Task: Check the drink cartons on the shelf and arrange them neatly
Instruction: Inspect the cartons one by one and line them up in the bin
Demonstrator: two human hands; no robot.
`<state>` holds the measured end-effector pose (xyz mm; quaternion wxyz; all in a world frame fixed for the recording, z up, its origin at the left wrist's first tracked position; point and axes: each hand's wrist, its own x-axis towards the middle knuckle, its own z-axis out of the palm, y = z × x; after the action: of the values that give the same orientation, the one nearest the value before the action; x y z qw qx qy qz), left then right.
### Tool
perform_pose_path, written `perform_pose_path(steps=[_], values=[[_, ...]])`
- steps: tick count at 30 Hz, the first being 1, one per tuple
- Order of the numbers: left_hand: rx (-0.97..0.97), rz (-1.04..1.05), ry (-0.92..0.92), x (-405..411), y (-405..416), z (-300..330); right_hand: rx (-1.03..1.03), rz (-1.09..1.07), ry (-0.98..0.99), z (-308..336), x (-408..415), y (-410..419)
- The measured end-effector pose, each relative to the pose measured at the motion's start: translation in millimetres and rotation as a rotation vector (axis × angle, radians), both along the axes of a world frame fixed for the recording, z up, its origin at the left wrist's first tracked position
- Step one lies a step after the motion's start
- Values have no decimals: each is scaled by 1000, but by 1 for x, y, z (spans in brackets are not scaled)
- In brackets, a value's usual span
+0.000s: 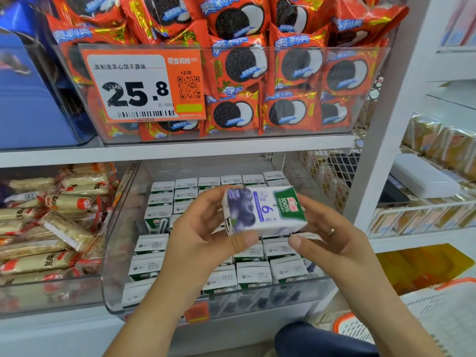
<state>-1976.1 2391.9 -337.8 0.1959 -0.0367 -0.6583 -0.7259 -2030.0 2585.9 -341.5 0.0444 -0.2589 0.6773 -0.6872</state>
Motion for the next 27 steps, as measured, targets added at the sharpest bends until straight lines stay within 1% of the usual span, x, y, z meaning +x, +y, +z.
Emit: perform_pose_path(steps=[2,4,8,9,11,13,14,17,19,20,23,25,27], values=[[179,27,-98,-2,2,-1,138,-99,150,-2,2,-3],[276,12,-180,-3,5,-2,233,-177,302,-3,5,-9],[227,-34,-232,-4,14,-2,244,-329,584,-3,8,-7],[214,-51,-233,-4,15,-2,236,-349,601,-2,8,-5],[158,-92,-231,-6,16,-4,206,-370,562,0,7,0],[26,-122,-239,-8,15,-7,164,-389,494,1,5,7],[-85,-113,-246,-10,16,-9,145,-399,470,2,2,12],[-565,-66,-299,-15,18,-21,162,-428,470,6,-9,30],[-896,-109,-336,-17,22,-32,211,-415,467,9,-14,42],[-1013,-126,-346,-18,25,-36,241,-394,459,9,-15,47],[-1220,-104,-346,-21,32,-45,364,-335,452,5,-15,55],[-1281,-72,-344,-24,33,-49,435,-316,458,4,-13,55],[-1295,-62,-349,-26,32,-53,494,-296,490,6,-11,54]])
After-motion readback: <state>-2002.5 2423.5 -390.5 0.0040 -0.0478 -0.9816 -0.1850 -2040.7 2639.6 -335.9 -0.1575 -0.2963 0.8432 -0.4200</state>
